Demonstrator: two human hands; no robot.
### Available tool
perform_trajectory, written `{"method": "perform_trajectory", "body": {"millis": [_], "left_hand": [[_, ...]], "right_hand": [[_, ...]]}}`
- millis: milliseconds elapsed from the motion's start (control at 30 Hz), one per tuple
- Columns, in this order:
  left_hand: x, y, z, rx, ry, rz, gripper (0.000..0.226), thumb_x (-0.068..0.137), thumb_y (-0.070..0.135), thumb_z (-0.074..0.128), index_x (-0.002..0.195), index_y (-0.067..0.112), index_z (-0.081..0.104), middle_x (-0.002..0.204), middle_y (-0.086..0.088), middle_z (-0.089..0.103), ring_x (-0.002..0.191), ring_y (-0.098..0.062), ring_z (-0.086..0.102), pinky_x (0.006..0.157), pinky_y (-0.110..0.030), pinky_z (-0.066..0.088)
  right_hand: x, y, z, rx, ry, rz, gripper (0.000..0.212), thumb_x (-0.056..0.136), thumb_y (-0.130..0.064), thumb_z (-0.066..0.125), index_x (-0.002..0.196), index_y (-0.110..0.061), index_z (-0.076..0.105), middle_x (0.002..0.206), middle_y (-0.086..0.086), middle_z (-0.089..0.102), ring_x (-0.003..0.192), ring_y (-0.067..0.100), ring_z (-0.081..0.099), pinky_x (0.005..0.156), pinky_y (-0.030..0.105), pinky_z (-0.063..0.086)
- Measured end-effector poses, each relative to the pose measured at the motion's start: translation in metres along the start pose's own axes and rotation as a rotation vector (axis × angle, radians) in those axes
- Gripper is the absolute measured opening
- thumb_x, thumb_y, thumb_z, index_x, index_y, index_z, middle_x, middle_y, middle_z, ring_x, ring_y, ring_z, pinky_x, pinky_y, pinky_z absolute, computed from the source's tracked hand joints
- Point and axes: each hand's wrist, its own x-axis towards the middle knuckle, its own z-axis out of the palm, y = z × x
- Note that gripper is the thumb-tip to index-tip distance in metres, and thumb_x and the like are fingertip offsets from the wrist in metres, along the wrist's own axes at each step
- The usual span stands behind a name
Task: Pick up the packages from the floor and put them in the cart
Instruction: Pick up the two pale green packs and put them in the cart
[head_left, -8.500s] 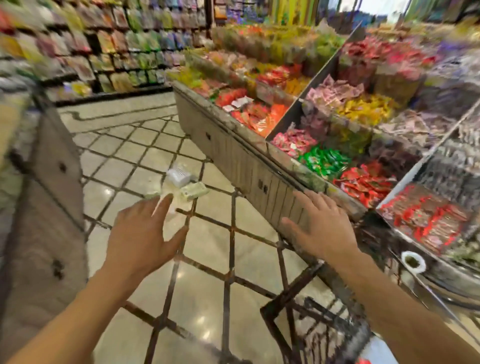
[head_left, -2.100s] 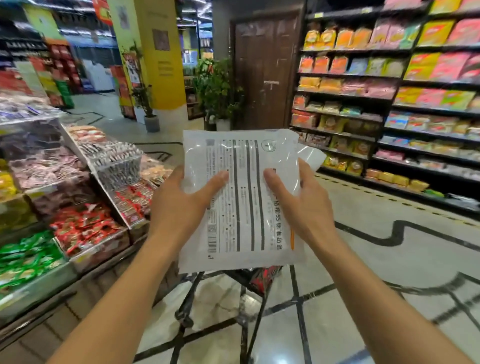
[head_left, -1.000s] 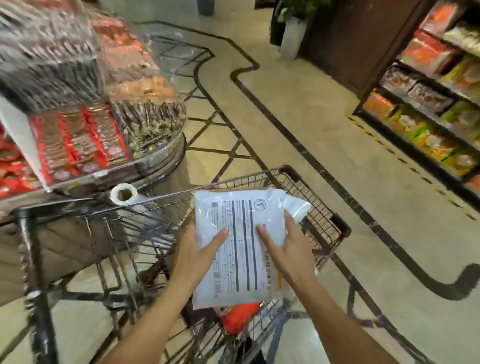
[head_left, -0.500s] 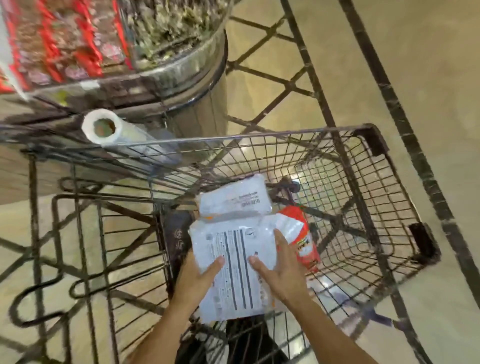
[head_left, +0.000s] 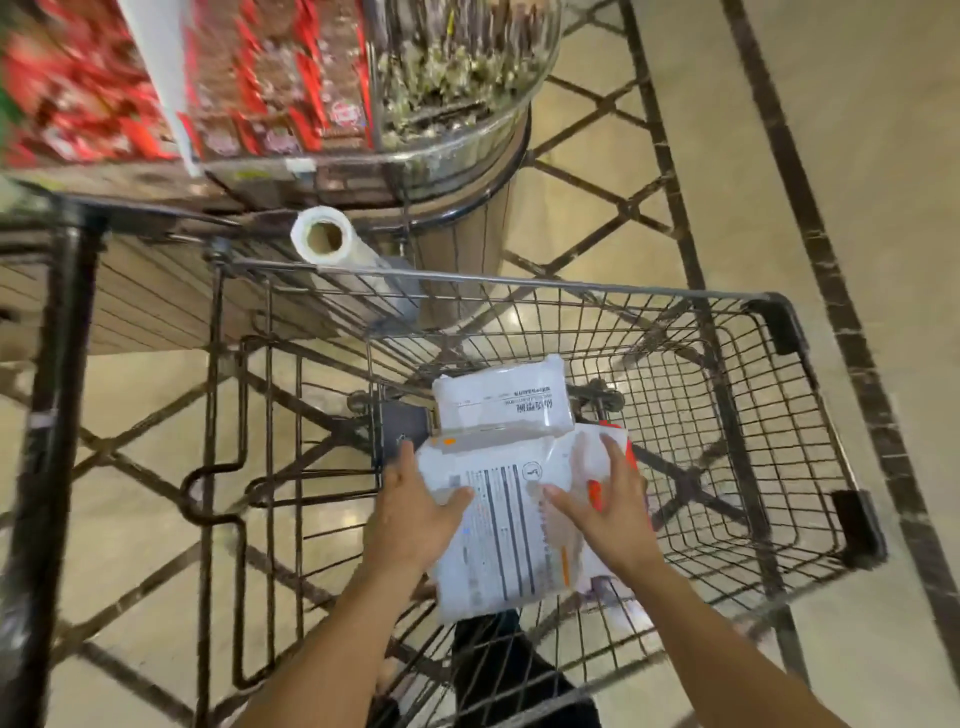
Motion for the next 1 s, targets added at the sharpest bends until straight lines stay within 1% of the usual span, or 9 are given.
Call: {"method": "perform_trajectory", "body": {"millis": [100, 200, 300, 433, 567, 667, 800, 933, 1000], "left_hand": [[-0.023, 0.02, -0.053, 0.257, 0.167, 0.2, 0.092, 0.098, 0.054, 0.058, 0.166, 0.018, 0.008, 0.173, -0.01, 0.011, 0.156, -0.032, 0.022, 0.121, -0.049, 0.031], [-0.05, 0.015, -0.119, 0.484, 0.294, 0.342, 0.081, 0.099, 0.058, 0.049, 0.166, 0.027, 0.014, 0.174, -0.006, 0.009, 0.159, -0.029, 0.014, 0.127, -0.049, 0.015], [-0.084, -0.013, -0.197, 0.646, 0.468, 0.387, 0.081, 0.098, 0.066, 0.044, 0.165, 0.03, 0.016, 0.174, -0.005, 0.013, 0.159, -0.028, 0.012, 0.128, -0.05, 0.01], [-0.142, -0.087, -0.294, 0.63, 0.663, 0.306, 0.081, 0.096, 0.073, 0.039, 0.165, 0.035, 0.018, 0.173, -0.002, 0.018, 0.159, -0.025, 0.014, 0.128, -0.048, 0.01], [-0.209, -0.188, -0.368, 0.587, 0.828, 0.243, 0.081, 0.094, 0.074, 0.041, 0.162, 0.032, 0.03, 0.169, -0.005, 0.03, 0.156, -0.028, 0.025, 0.125, -0.052, 0.02], [-0.263, -0.27, -0.409, 0.545, 0.92, 0.152, 0.083, 0.089, 0.075, 0.04, 0.157, 0.027, 0.044, 0.161, -0.01, 0.045, 0.148, -0.034, 0.038, 0.118, -0.057, 0.029], [-0.331, -0.377, -0.449, 0.422, 1.014, -0.022, 0.087, 0.086, 0.077, 0.033, 0.159, 0.03, 0.038, 0.164, -0.007, 0.039, 0.151, -0.032, 0.033, 0.12, -0.056, 0.027], [-0.387, -0.477, -0.476, 0.359, 1.118, -0.247, 0.082, 0.092, 0.074, 0.047, 0.16, 0.029, 0.036, 0.164, -0.009, 0.039, 0.152, -0.032, 0.033, 0.12, -0.054, 0.029], [-0.404, -0.513, -0.482, 0.35, 1.153, -0.308, 0.084, 0.091, 0.077, 0.041, 0.16, 0.028, 0.037, 0.163, -0.01, 0.041, 0.15, -0.033, 0.036, 0.119, -0.054, 0.032]], "right_hand": [[-0.016, -0.035, -0.015, -0.17, 0.109, -0.079, 0.125, 0.064, -0.1, 0.055, 0.163, -0.04, 0.009, 0.172, 0.005, 0.014, 0.156, 0.034, 0.028, 0.119, 0.06, 0.038], [-0.032, -0.081, -0.022, -0.296, 0.187, -0.165, 0.12, 0.074, -0.093, 0.052, 0.167, -0.029, 0.01, 0.173, 0.013, 0.014, 0.157, 0.038, 0.026, 0.122, 0.06, 0.032], [-0.059, -0.148, -0.024, -0.459, 0.201, -0.307, 0.109, 0.079, -0.091, 0.049, 0.166, -0.036, 0.014, 0.174, 0.01, 0.015, 0.155, 0.037, 0.031, 0.12, 0.059, 0.031], [-0.117, -0.245, -0.002, -0.718, 0.248, -0.576, 0.118, 0.07, -0.104, 0.019, 0.167, -0.037, 0.016, 0.174, 0.007, 0.02, 0.157, 0.035, 0.027, 0.12, 0.058, 0.036], [-0.193, -0.335, 0.067, -0.872, 0.275, -0.84, 0.106, 0.08, -0.098, 0.02, 0.167, -0.037, 0.016, 0.174, 0.005, 0.023, 0.158, 0.033, 0.026, 0.121, 0.057, 0.035], [-0.251, -0.393, 0.144, -0.94, 0.257, -1.023, 0.107, 0.076, -0.096, 0.014, 0.165, -0.037, 0.022, 0.173, 0.002, 0.027, 0.157, 0.033, 0.027, 0.118, 0.057, 0.035], [-0.318, -0.452, 0.258, -0.938, 0.201, -1.278, 0.104, 0.08, -0.099, 0.011, 0.164, -0.039, 0.025, 0.17, -0.001, 0.031, 0.155, 0.03, 0.032, 0.118, 0.055, 0.039], [-0.382, -0.502, 0.368, -0.985, 0.085, -1.451, 0.094, 0.086, -0.092, 0.024, 0.165, -0.042, 0.018, 0.171, 0.0, 0.03, 0.156, 0.029, 0.029, 0.119, 0.057, 0.036], [-0.405, -0.519, 0.407, -0.94, 0.05, -1.538, 0.101, 0.081, -0.098, 0.015, 0.164, -0.043, 0.021, 0.169, 0.001, 0.034, 0.154, 0.032, 0.033, 0.118, 0.061, 0.037]]}}
